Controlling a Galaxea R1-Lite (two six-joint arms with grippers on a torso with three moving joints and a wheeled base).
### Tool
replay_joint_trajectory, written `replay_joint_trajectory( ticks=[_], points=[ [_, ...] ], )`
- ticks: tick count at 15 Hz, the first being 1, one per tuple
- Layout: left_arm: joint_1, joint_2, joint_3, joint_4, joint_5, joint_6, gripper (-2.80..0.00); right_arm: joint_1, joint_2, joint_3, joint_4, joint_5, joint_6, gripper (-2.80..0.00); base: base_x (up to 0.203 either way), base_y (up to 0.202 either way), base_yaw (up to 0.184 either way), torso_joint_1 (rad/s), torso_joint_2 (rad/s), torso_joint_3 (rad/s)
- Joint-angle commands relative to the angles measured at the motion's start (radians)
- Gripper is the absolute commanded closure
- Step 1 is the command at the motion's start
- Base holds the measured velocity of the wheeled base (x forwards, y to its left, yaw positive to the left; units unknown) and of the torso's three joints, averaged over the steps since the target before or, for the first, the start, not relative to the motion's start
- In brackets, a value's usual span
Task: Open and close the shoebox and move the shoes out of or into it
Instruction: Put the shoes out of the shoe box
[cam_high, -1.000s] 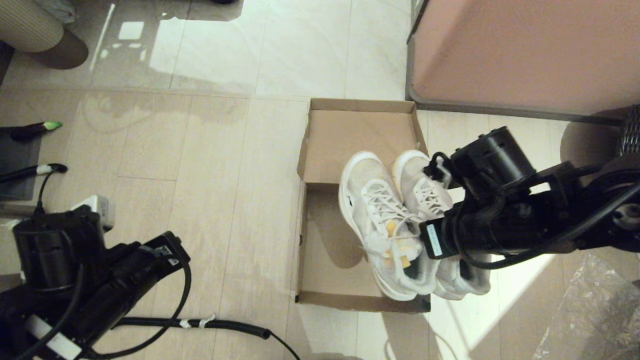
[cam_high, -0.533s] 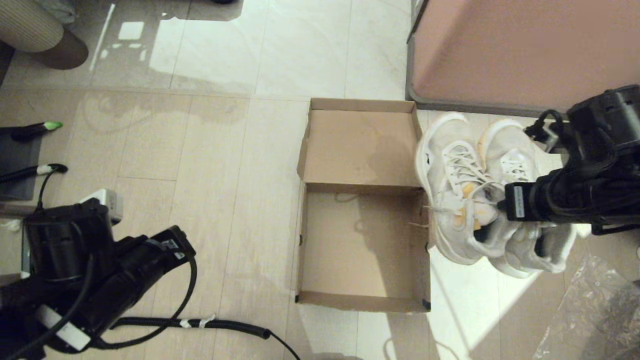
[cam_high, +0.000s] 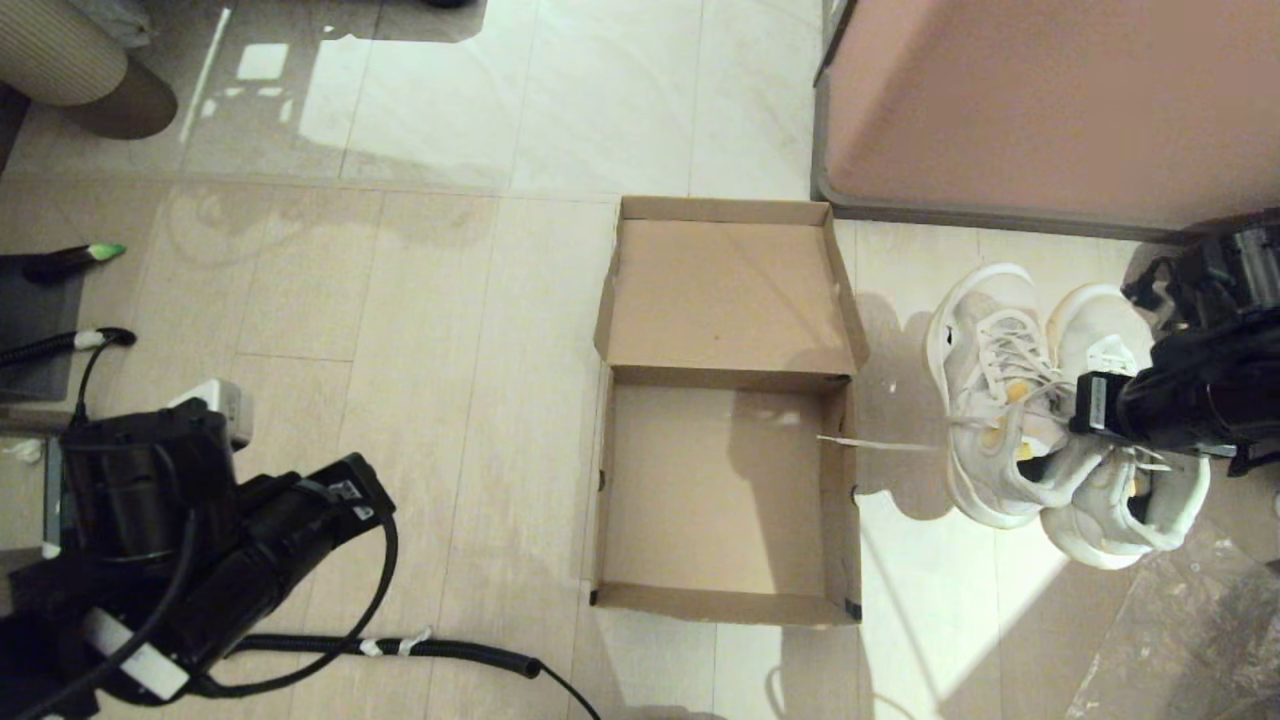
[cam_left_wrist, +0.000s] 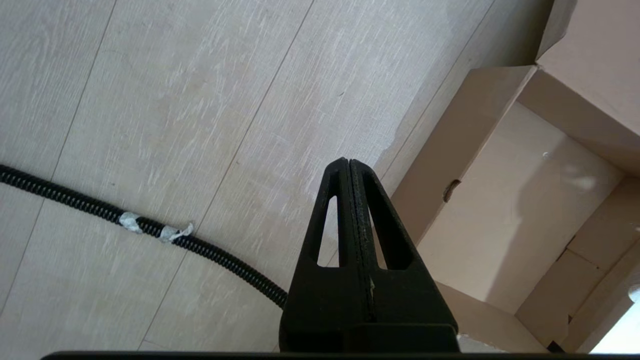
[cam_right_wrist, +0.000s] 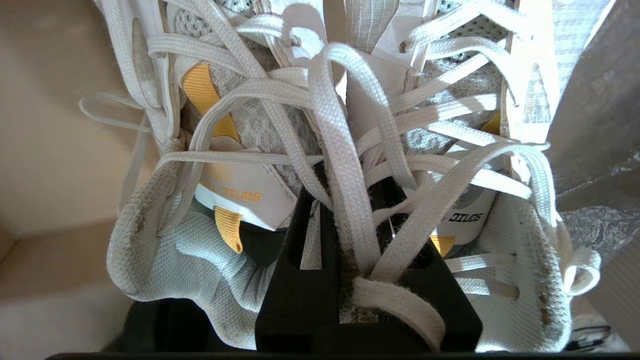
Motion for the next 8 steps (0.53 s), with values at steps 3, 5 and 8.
replay_joint_trajectory(
  ticks=[3,5,8],
  points=[
    [0.000,0.038,-0.029,-0.004,0.001,-0.002,0.00,-0.076,0.257,-0.034,-0.143,0.006,-0.001,0.00,0.000,0.000,0.000,0.000,0.00,0.000],
    [-0.001,0.046,-0.028,-0.003,0.001,-0.003,0.00,-0.093,0.344,-0.091,-0.170,0.007,-0.021,0.00,0.000,0.000,0.000,0.000,0.00,0.000],
    [0.000,0.070,-0.029,-0.003,0.001,-0.003,0.00,-0.098,0.468,-0.185,-0.178,0.007,-0.035,0.00,0.000,0.000,0.000,0.000,0.00,0.000]
  ],
)
